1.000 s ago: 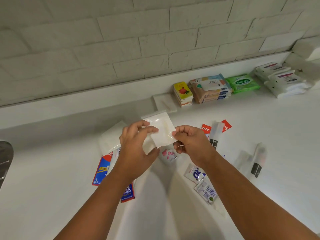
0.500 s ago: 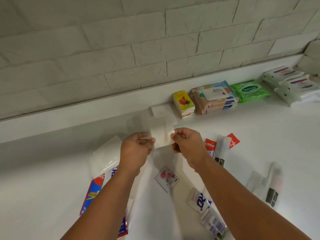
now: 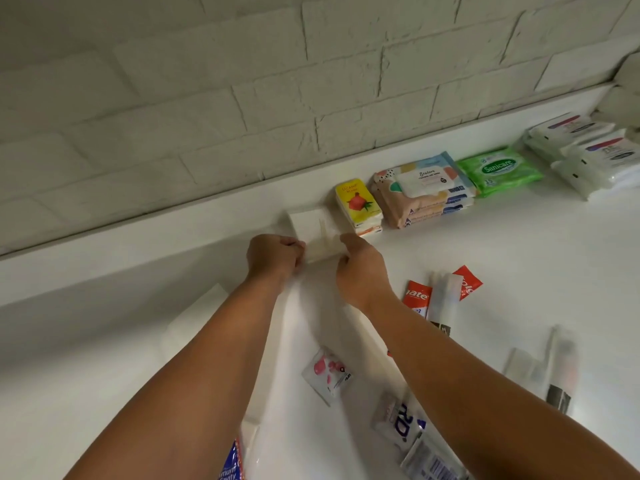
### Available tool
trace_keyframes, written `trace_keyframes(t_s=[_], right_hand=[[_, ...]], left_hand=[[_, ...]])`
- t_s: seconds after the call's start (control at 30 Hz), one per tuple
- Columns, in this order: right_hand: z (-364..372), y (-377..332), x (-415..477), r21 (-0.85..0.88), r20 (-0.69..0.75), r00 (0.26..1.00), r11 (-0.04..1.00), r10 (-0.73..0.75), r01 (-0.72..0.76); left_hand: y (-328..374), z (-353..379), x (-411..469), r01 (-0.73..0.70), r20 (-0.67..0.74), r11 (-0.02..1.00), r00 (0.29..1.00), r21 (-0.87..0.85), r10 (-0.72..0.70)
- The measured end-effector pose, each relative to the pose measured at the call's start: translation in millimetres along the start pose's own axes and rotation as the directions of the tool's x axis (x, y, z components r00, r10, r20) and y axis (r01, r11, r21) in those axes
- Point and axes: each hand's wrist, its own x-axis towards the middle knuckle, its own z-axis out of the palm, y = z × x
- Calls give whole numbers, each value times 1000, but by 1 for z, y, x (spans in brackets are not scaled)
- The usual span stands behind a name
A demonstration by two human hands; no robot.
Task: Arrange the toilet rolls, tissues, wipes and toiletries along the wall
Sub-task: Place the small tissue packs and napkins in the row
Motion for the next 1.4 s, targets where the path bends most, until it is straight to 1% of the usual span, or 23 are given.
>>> trace_keyframes(t_s=[0.1, 0.17, 0.33, 0.43, 0.57, 0.67, 0.73, 0.8, 0.9, 1.0, 1.07, 1.17, 1.3, 1.4], right_hand=[[1, -1, 5, -16, 41, 999, 1000, -5, 6], [0, -2, 6, -48, 67, 998, 999, -7, 10], [-3, -6, 10, -118, 59, 998, 993, 5, 2], [-3, -7, 10, -153, 84, 996, 988, -3, 16], [-7, -11, 6, -132, 120, 993, 991, -12, 28], [-6, -14, 0, -134, 117, 991, 988, -59, 74], [-3, -16, -9, -141, 63, 991, 982, -120, 128], [3, -20, -21, -149, 22, 980, 969, -197, 198], [18, -27, -40, -174, 35, 952, 936, -305, 306], [36, -38, -57, -176, 96, 929, 912, -358, 370], [47, -43, -67, -178, 172, 920, 908, -352, 381], [67, -52, -77, -181, 262, 909, 909, -324, 376], [89, -63, -81, -230, 322, 904, 902, -283, 365], [102, -69, -80, -250, 336, 906, 903, -258, 350]], left_hand=[[2, 3, -3, -56, -31, 991, 998, 121, 60], [4, 4, -5, -75, -56, 985, 995, 157, 84], [1, 7, 1, -85, -72, 982, 993, 168, 99], [1, 7, 1, -94, -79, 979, 991, 179, 109], [2, 0, -4, -145, -69, 971, 985, 192, 161], [0, -18, -15, -211, -69, 951, 970, 225, 232], [-2, -38, -29, -266, -62, 921, 953, 286, 295], [-9, -63, -43, -284, -57, 894, 945, 347, 322], [-32, -102, -61, -260, -41, 854, 950, 450, 311], [-63, -136, -66, -236, -7, 795, 957, 559, 289], [-81, -151, -68, -227, 26, 739, 962, 634, 273], [-96, -165, -73, -200, 39, 704, 970, 682, 239], [-100, -171, -75, -194, 44, 684, 972, 703, 231], [-99, -175, -75, -192, 71, 625, 974, 756, 213]])
